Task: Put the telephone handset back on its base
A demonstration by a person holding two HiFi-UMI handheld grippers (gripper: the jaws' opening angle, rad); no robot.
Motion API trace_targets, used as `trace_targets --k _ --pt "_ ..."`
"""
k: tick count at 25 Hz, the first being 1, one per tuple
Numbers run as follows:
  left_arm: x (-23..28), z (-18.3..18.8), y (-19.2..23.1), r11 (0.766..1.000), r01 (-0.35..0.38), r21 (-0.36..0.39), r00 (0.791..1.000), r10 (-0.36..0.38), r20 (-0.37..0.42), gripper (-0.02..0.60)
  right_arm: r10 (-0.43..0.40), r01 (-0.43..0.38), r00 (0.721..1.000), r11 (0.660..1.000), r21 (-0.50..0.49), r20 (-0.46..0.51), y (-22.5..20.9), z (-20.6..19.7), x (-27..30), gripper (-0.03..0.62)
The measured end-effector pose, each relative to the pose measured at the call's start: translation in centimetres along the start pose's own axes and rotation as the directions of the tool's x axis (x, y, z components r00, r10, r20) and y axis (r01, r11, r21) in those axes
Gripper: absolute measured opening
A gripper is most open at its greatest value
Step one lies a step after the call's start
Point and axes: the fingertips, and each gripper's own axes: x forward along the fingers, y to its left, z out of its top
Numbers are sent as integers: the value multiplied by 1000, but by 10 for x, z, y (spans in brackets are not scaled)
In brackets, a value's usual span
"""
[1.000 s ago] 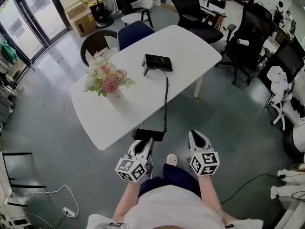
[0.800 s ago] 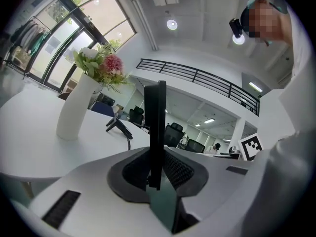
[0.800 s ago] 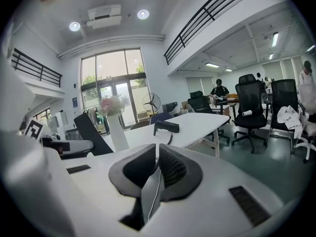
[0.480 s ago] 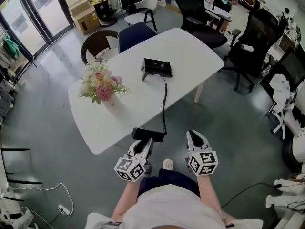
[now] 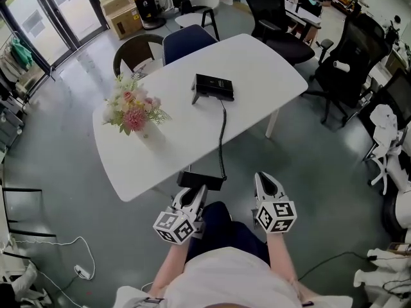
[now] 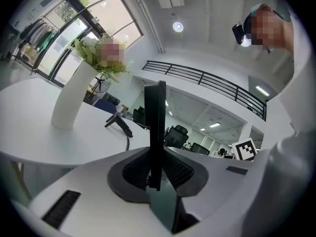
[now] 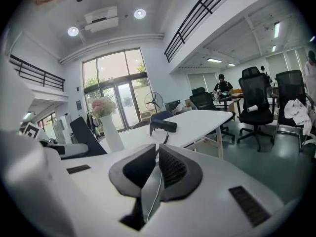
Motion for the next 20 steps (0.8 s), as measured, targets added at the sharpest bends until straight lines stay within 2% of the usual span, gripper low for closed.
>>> trace_targets --k 4,9,20 --pt "-3 -6 -2 1000 -18 -6 1000 18 -16 80 24 -24 1000 1000 8 -18 6 -7 -6 43" --pt "6 -7 -9 1000 3 -10 1000 -3 -25 80 20 -19 999 999 29 -25 1 -10 -10 43" --pt "35 2 2 1000 13 -9 999 -13 -43 80 19 -17 999 999 44 -34 -12 0 19 43"
